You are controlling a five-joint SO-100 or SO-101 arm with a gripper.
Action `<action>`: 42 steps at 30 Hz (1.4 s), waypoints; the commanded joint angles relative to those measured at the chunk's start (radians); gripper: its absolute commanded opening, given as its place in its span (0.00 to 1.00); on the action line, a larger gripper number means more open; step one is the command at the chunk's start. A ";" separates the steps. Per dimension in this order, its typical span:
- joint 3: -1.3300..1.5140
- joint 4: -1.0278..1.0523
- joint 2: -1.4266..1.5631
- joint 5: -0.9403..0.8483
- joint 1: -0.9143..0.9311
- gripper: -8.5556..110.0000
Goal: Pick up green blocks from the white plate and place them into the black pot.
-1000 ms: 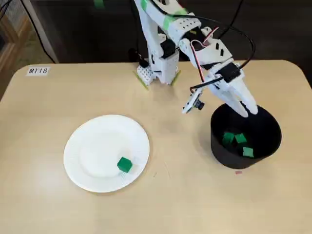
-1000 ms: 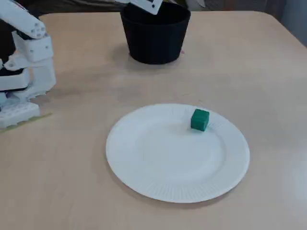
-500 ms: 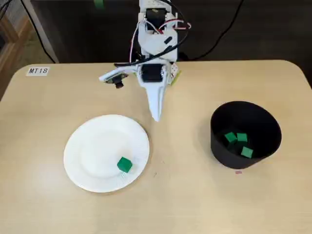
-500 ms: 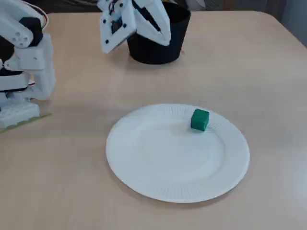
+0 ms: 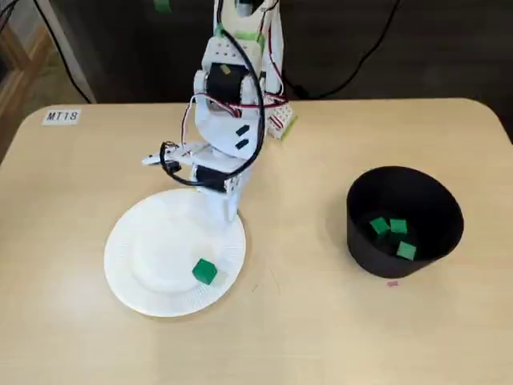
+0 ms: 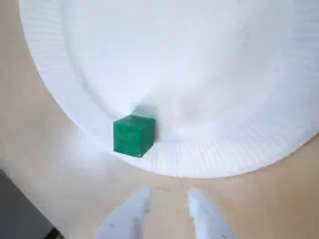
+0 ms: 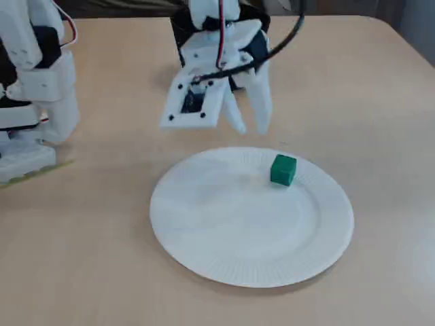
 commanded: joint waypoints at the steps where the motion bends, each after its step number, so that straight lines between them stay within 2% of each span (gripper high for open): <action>1: -0.098 -0.005 -0.064 0.006 0.002 0.24; 22: -0.446 0.069 -0.426 0.008 0.081 0.26; 35: -0.512 0.063 -0.523 0.006 0.101 0.19; 42: -0.514 0.120 -0.491 -0.005 0.120 0.25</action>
